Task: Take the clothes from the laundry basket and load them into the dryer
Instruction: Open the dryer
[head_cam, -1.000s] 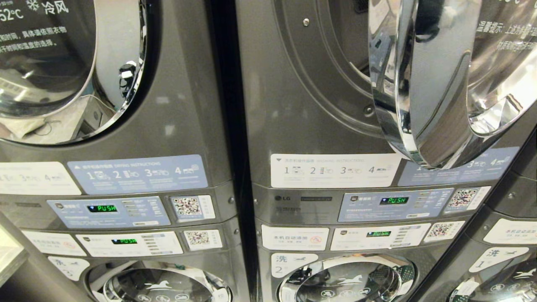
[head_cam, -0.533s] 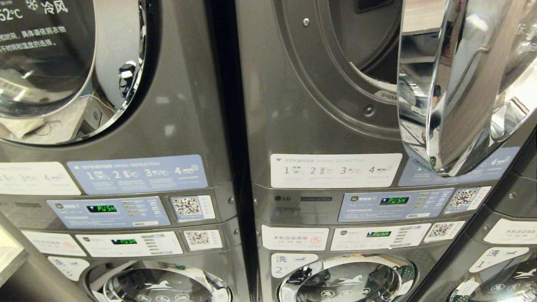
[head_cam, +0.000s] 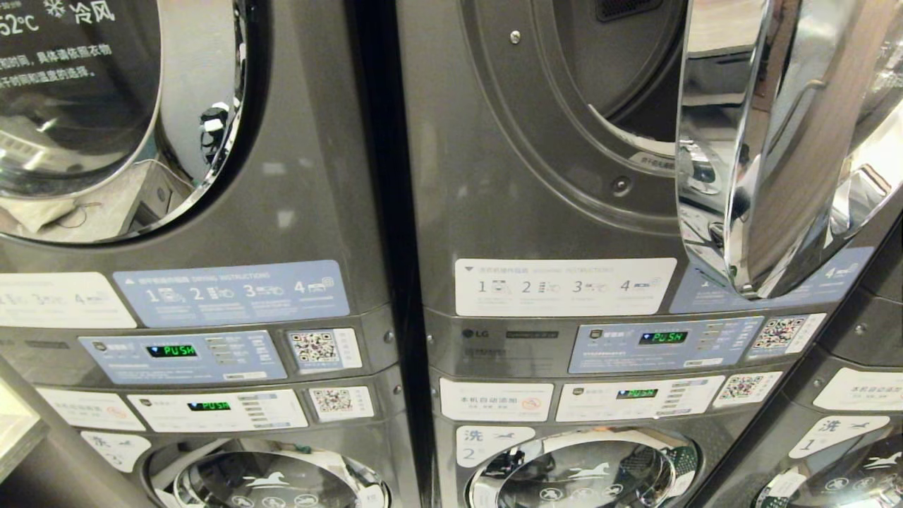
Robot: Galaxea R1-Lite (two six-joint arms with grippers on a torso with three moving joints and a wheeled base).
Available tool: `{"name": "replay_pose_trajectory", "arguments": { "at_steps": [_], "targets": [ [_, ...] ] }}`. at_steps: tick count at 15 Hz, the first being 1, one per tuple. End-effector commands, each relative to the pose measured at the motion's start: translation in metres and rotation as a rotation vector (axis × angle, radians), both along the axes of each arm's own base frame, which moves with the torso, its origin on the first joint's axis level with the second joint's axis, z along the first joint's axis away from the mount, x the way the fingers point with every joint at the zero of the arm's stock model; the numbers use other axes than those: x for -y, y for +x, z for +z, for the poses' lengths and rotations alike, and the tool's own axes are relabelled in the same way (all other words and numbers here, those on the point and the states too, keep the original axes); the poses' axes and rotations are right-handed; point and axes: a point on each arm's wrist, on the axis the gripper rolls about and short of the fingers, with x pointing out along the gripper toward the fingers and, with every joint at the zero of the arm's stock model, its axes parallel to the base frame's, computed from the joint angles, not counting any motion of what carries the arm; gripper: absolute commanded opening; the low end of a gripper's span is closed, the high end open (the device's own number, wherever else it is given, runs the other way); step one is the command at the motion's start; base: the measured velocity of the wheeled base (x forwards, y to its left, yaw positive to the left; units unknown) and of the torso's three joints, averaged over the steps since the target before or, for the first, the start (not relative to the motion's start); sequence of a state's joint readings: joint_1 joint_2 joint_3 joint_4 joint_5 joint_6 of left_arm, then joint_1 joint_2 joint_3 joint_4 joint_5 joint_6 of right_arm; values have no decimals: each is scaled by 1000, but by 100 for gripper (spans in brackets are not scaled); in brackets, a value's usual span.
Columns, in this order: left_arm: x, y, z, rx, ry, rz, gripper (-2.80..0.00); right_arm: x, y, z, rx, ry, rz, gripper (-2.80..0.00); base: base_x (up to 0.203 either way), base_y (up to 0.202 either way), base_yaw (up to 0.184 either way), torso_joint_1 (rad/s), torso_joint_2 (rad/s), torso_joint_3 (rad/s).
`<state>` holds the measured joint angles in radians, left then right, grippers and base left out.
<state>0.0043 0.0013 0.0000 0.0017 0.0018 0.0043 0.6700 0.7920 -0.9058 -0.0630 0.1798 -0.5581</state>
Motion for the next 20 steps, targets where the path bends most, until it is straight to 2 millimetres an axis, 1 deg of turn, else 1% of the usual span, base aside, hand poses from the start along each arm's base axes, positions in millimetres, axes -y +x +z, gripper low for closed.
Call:
{"name": "replay_pose_trajectory", "arguments": {
  "at_steps": [1, 2, 3, 5, 7, 9, 10, 11, 12, 13, 17, 18, 19, 20],
  "targets": [
    [0, 0, 0, -1, 0, 1, -280, 5, -6, -16, -21, -17, -1, 0, 0, 0, 0, 0, 0, 0],
    [0, 0, 0, -2, 0, 1, -280, 10, -10, -27, -57, -12, -30, 0, 0, 0, 0, 0, 0, 0],
    [0, 0, 0, -2, 0, 1, -280, 14, -12, -37, -114, 15, -106, 0, 0, 0, 0, 0, 0, 0],
    [0, 0, 0, 0, 0, 0, -280, 20, -9, -56, -294, 165, -302, 0, 0, 0, 0, 0, 0, 0],
    [0, 0, 0, -1, 0, 0, -280, 25, -3, -73, -406, 279, -526, 0, 0, 0, 0, 0, 0, 0],
    [0, 0, 0, -1, 0, 0, -280, 33, -4, -103, -513, 386, -735, 0, 0, 0, 0, 0, 0, 0],
    [0, 0, 0, -2, 0, 0, -280, 36, -10, -126, -559, 418, -812, 0, 0, 0, 0, 0, 0, 0],
    [0, 0, 0, 0, 0, 0, -280, 38, -19, -144, -571, 445, -860, 0, 0, 0, 0, 0, 0, 0],
    [0, 0, 0, -2, 0, 0, -280, 39, -27, -161, -582, 454, -881, -237, 0, 0, 0, 0, 0, 0],
    [0, 0, 0, 0, 0, 0, -280, 39, -34, -176, -594, 456, -889, -280, 0, 0, 0, 0, 0, 0],
    [0, 0, 0, -1, 0, 1, -280, 39, -52, -226, -616, 429, -909, -280, 0, 0, 0, 0, 0, 0],
    [0, 0, 0, -2, 0, 0, -280, 39, -57, -234, -609, 413, -899, -280, 0, 0, 0, 0, 0, 0],
    [0, 0, 0, -2, 0, 0, -280, 38, -61, -244, -654, 365, -863, -280, 0, 0, 0, 0, 0, 0],
    [0, 0, 0, -2, 0, 0, -280, 37, -63, -246, -645, 304, -819, -280, 0, 0, 0, 0, 0, 0]
  ]
}}
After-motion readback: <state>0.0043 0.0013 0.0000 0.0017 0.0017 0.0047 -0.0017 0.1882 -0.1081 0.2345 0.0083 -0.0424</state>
